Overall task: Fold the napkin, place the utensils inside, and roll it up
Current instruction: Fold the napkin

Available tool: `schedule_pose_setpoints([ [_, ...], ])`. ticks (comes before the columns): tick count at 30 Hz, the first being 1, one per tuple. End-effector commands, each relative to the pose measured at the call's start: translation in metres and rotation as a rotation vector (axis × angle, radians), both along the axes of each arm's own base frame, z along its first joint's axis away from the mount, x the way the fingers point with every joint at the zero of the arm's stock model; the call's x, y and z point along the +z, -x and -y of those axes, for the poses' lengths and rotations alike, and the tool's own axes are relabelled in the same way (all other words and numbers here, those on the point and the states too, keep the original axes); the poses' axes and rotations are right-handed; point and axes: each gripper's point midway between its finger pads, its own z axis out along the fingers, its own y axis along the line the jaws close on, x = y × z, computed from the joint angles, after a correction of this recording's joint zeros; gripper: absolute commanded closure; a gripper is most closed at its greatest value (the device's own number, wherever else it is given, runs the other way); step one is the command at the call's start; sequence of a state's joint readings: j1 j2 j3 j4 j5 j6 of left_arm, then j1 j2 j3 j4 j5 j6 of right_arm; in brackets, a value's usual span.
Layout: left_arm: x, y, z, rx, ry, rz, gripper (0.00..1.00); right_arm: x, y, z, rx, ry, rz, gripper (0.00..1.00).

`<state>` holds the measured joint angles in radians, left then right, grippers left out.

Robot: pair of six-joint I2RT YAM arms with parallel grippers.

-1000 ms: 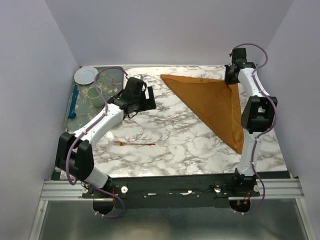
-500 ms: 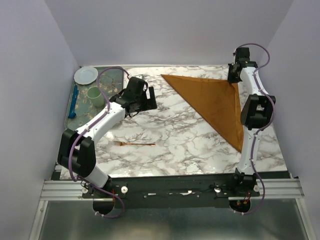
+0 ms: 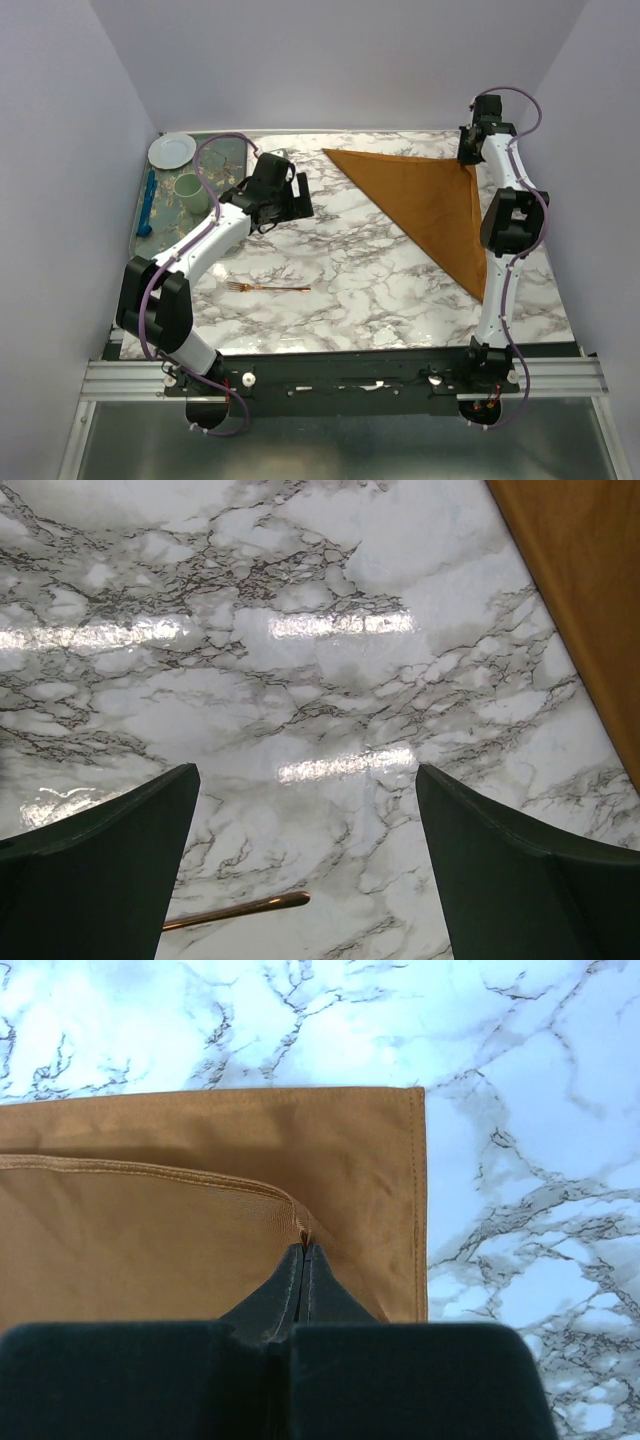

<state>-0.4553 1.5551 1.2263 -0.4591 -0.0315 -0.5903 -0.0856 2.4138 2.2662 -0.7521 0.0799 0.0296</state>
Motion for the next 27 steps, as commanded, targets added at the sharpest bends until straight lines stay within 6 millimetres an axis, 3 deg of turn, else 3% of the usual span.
schedule_pose_setpoints([
  [1, 0.01, -0.004, 0.0, -0.01, 0.011, 0.013, 0.01, -0.008, -0.011, 0.004, -0.007, -0.016, 0.015, 0.99],
  [14, 0.01, -0.004, 0.0, -0.012, 0.011, 0.012, 0.01, -0.002, -0.021, 0.018, -0.049, -0.036, 0.053, 0.99],
  [27, 0.01, -0.004, 0.001, -0.01, 0.022, 0.011, 0.01, -0.002, -0.025, 0.014, -0.02, -0.067, 0.065, 0.99],
])
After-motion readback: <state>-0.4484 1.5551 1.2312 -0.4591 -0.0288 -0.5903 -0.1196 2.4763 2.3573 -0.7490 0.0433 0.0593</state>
